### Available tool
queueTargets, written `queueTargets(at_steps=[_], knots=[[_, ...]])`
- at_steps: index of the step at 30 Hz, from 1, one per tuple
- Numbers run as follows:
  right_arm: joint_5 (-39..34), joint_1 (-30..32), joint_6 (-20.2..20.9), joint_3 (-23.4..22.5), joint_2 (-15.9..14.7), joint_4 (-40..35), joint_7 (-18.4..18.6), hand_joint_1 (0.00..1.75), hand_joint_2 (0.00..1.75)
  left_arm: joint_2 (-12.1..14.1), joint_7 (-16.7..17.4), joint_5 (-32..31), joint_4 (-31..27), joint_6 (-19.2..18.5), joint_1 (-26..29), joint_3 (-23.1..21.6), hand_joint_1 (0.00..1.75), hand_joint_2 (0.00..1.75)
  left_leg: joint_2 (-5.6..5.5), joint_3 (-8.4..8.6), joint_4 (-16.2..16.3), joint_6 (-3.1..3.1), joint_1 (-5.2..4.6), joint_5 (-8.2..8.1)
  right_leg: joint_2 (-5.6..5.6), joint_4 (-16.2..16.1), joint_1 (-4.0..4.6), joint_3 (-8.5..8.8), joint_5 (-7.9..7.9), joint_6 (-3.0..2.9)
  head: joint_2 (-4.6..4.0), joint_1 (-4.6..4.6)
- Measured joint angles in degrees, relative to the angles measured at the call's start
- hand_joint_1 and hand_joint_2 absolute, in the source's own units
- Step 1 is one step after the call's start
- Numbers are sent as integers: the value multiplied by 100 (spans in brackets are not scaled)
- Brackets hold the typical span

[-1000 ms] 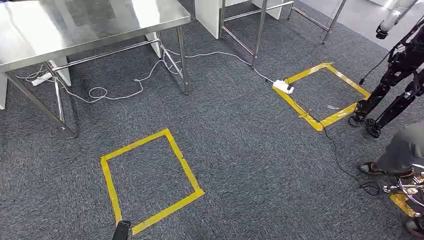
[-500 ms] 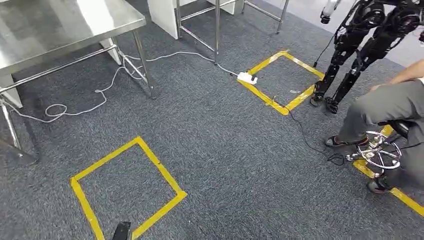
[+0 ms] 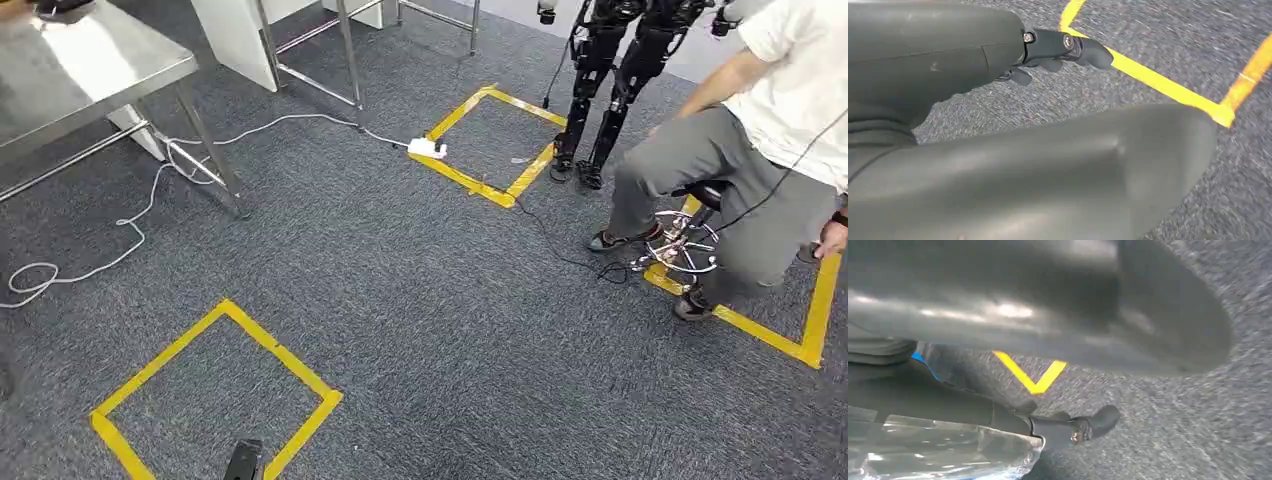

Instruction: Take the parts from the cabinet and place them on the table.

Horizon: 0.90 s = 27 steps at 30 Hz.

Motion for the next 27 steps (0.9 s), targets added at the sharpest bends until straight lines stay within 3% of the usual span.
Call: queueTargets(at_steps=[1, 2, 3, 4, 5, 6, 7, 9, 10, 11, 12, 13, 15, 16, 17, 18, 20, 21, 22, 23, 24, 25, 26, 27], knots=[[-2, 14, 0, 0, 0, 0, 0, 0, 0, -4, 2, -2, -2, -9, -11, -2, 0, 0, -286, -25, 76, -66, 45, -74, 70, -19, -135, 54, 34, -62, 0, -18], [-7, 2, 0, 0, 9, 0, 7, 0, 0, 2, 2, -2, 0, -11, -8, -2, 0, 0, -599, -117, 297, -59, 47, -278, 136, -14, -105, 37, 53, -99, 0, -26], [-9, -15, 2, -2, 4, 0, 7, 0, 0, 2, 2, -2, 0, -11, 10, -2, 0, 0, -768, -292, 706, -45, 45, -542, 207, -14, -79, 19, 72, -189, 0, -39], [-11, -31, 24, -2, 2, 0, 4, 0, 0, 2, 11, -2, 2, -13, 31, -2, 0, 0, -853, -520, 1204, -38, 45, -787, 296, -13, -52, -1, 79, -208, 0, -39], [-17, -30, 50, -2, 2, 0, 5, 0, 0, 2, 13, 0, 4, -13, 46, -2, 0, 0, -883, -720, 1605, -32, 46, -932, 389, -8, -21, -17, 89, -224, 0, -44], [-22, -16, 63, -4, 0, 0, 7, 0, 0, 2, 17, 0, 4, -13, 55, -2, 0, 0, -891, -827, 1800, -24, 46, -947, 469, -5, -4, -21, 90, -224, 0, -44], [-31, 8, 68, -7, 0, 0, 7, 0, 0, 2, 20, 0, 4, -13, 60, -2, 0, 0, -894, -806, 1720, -11, 47, -809, 568, 1, 1, -19, 90, -223, 0, -39], [-50, 28, 72, -15, 0, 0, 4, 0, 0, 2, 17, 0, 4, -13, 59, -2, 0, 0, -949, -432, 894, 17, 57, -261, 761, 49, -1, -18, 88, -219, 0, -44], [-57, 26, 87, -26, 4, 0, 4, 0, 0, 2, 17, 0, 4, -11, 59, -2, 0, 0, -1123, -199, 392, 34, 77, -14, 850, 72, -2, -21, 86, -216, 0, -50], [-66, 24, 92, -35, 13, 0, 2, 0, 0, 11, 17, -2, 7, -13, 60, -2, 0, 0, -1474, -142, 261, 56, 110, -112, 909, 87, 13, -54, 90, -201, 0, -37], [-68, 2, 92, -44, 7, 0, 0, 0, 0, 13, 17, -2, 4, -11, 64, -2, 0, 0, -1464, -147, 193, 52, 98, -88, 972, 113, 48, -98, 94, -164, 0, -26], [-72, 11, 92, -50, 7, 0, -7, 0, 0, 15, 17, -2, 4, -11, 59, -4, 0, 0, -1389, -148, 194, 72, 65, -82, 1024, 98, 11, -149, 120, -113, 0, -42], [-74, 55, 92, -88, 4, 0, -7, 0, 0, 11, 15, -2, 4, -9, 50, -9, 0, 0, -1251, -133, 153, 168, 13, -36, 1172, 49, -15, -215, 173, -3, 0, -44], [-72, 64, 92, -96, 2, 2, -7, 0, 0, 2, 15, 0, 4, -9, 47, -13, 0, 0, -1154, -109, 66, 240, 74, 31, 1035, 131, 5, -235, 151, -5, 0, -35], [-70, 64, 92, -96, 11, 2, -7, 0, 0, -2, 15, 0, 4, -9, 42, -20, 0, 0, -1093, -94, 34, 258, 45, 45, 675, 282, 12, -332, 75, -19, 0, -28], [-66, 33, 92, -96, 15, 0, -7, 0, 0, 2, 15, -2, 4, -9, 47, -24, 0, 0, -979, -98, 36, 301, 36, 48, 472, 669, 0, -549, -136, -49, 0, 13], [-63, 5, 94, -98, 13, 0, -7, 0, 0, 2, 15, 0, 4, -9, 59, -24, 0, 0, -782, -117, 38, 303, 18, 44, 393, 1525, -30, -975, -473, -58, 0, 11], [-64, 12, 98, -101, 13, 2, -7, 0, 0, 2, 15, 0, 4, -9, 59, -24, 0, 0, -698, -126, 40, 301, 18, 43, 385, 1802, -46, -1100, -535, -19, 0, 22], [-66, 31, 98, -101, 15, 2, -7, 0, 0, 2, 13, 0, 4, -9, 59, -24, 0, 0, -617, -128, 40, 297, 18, 41, 376, 1787, -69, -1077, -495, 29, 0, 15], [-63, 44, 98, -103, 13, 2, -7, 0, 0, 2, 9, -2, 4, -9, 59, -24, 0, 0, -544, -126, 41, 285, 23, 35, 358, 1522, -89, -908, -380, 93, 0, 17], [-59, 45, 98, -105, 9, 2, -7, 0, 0, -2, 7, 0, 4, -9, 58, -24, 0, 0, -465, -115, 42, 265, 28, 27, 296, 1023, -117, -615, -202, 162, 0, 20], [-52, 36, 98, -105, 9, 0, -7, 0, 0, -2, 7, -2, 4, -9, 57, -24, 0, 0, -389, -92, 48, 233, 35, 9, 127, 422, -143, -258, -29, 218, 0, 17], [-48, 15, 98, -105, 18, 0, -7, 0, 0, 4, 4, -2, 2, -9, 58, -24, 0, 0, -332, -77, 43, 181, 11, -9, -154, 89, -133, -92, -17, 186, 0, 35], [-48, -8, 98, -105, 18, 0, -7, 0, 0, 4, -4, -2, 2, -7, 57, -24, 0, 0, -263, -72, 64, 120, -21, -48, -124, 67, -32, -33, 31, 147, 0, 35]])
